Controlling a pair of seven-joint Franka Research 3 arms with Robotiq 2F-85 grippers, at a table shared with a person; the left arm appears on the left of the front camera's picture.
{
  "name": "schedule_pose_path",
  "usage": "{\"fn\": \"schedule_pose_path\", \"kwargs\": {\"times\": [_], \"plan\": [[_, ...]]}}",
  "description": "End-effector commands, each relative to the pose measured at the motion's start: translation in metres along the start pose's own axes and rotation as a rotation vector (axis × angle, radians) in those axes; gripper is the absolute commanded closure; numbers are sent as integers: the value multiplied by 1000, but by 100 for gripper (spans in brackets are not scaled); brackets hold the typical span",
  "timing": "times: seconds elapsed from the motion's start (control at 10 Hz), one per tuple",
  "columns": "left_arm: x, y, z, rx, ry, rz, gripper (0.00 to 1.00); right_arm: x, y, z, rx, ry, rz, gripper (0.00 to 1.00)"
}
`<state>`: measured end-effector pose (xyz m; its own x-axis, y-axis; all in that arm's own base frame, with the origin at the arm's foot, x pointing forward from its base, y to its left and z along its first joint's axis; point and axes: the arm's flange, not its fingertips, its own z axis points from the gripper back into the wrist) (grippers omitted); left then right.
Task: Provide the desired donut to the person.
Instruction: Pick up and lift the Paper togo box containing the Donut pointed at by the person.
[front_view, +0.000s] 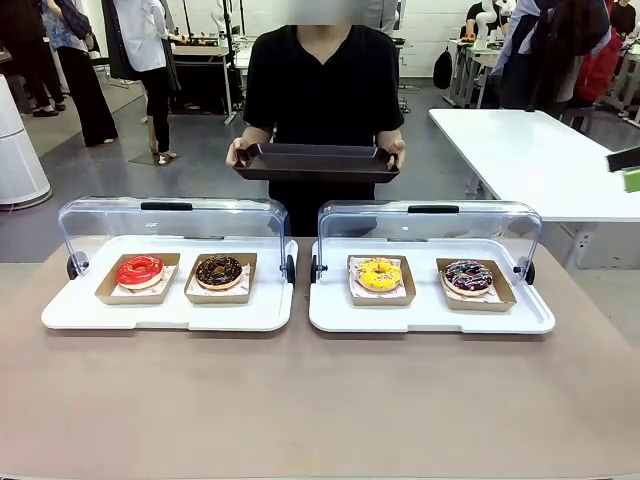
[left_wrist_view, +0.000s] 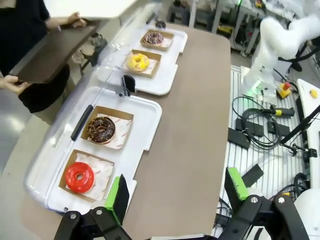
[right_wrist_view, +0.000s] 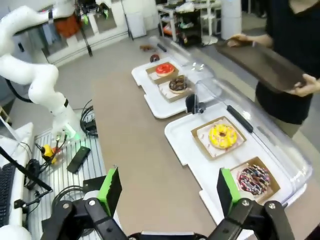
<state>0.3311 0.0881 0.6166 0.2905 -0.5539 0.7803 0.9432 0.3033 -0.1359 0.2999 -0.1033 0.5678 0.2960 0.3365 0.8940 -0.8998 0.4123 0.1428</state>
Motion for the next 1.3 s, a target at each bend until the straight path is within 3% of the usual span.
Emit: {"fn": "schedule_pose_path", "kwargs": {"times": [0.0, 0.4, 0.6, 0.8, 0.9, 1.2], "plan": [[-28, 1, 12, 1, -118, -37, 0, -11, 5, 8, -17, -16, -18, 0], [-67, 5, 35, 69, -117, -66, 0, -22, 12, 28, -52, -44, -29, 0], [-72, 8, 31, 61, -120, -60, 0, -18, 17, 27, -62, -28, -9, 0], [-73, 0, 25, 26, -53, -100, 0, -18, 15, 34, -64, -25, -37, 0], [-75, 8, 33, 65, -92, -45, 0, -18, 15, 34, -64, -25, -37, 0], [-75, 8, 33, 65, -92, -45, 0, -18, 15, 34, -64, -25, -37, 0]]}}
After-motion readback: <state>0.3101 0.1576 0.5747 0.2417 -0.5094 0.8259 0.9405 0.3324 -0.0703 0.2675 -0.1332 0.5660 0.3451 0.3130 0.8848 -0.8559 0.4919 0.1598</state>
